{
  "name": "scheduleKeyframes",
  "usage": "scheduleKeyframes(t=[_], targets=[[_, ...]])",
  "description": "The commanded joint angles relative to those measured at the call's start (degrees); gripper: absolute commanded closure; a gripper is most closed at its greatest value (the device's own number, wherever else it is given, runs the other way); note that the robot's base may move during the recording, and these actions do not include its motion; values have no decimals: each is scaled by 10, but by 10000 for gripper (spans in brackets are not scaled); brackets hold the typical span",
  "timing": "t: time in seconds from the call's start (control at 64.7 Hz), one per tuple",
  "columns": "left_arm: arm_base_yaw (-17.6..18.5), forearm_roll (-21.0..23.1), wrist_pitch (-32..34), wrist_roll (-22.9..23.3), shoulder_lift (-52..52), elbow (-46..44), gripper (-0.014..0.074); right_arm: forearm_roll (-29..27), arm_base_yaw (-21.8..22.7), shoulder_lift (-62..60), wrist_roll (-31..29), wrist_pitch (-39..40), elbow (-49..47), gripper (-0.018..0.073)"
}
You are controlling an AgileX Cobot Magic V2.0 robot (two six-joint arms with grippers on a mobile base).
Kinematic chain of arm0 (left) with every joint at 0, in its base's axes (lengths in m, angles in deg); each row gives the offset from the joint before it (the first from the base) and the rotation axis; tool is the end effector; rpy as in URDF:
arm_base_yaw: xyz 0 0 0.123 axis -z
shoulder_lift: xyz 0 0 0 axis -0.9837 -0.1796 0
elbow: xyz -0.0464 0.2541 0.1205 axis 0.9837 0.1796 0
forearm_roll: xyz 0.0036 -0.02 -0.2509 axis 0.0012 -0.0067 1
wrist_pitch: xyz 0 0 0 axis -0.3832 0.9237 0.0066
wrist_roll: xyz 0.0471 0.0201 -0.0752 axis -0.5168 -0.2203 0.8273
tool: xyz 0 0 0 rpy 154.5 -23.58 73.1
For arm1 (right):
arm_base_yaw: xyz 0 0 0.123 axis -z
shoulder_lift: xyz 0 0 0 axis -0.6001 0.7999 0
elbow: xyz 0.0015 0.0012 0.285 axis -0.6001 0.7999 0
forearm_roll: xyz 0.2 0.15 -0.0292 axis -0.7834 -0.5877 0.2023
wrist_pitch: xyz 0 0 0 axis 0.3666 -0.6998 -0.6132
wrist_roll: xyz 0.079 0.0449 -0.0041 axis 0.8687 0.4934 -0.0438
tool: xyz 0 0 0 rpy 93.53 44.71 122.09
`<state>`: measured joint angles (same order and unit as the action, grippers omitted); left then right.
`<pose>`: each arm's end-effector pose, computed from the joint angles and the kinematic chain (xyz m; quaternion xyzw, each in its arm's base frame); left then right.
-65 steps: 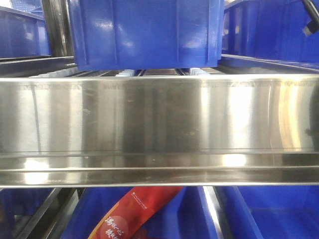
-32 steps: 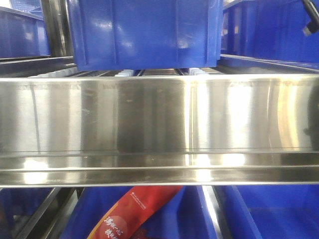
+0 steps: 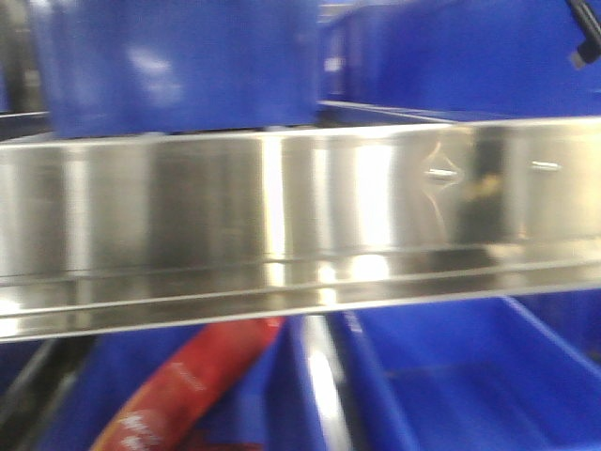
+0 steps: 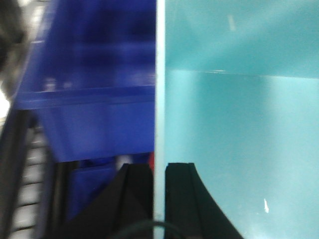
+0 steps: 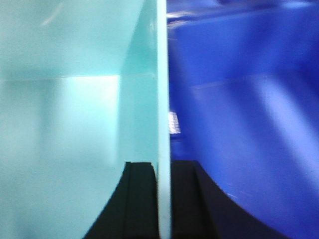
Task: Fetch blue bin and place on conveyor start
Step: 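Hold the teal bin in both grippers while the base drives to the conveyor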
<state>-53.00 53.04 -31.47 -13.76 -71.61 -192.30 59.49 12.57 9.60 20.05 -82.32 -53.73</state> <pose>0.2914 -0.1075 0.5056 -0.0478 0.8662 -0.0310 0.4965 0.3020 0.1030 0.5052 0.0446 0.8840 0.0267 0.4646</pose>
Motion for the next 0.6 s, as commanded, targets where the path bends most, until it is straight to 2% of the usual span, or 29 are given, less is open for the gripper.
scheduleKeyframes(t=[0.0, 0.587], targets=[[-1, -21, 10, 1, 10, -8, 708, 27, 3, -8, -6, 7, -9, 724], [-1, -21, 10, 1, 10, -8, 708, 26, 3, -8, -6, 7, -9, 724]])
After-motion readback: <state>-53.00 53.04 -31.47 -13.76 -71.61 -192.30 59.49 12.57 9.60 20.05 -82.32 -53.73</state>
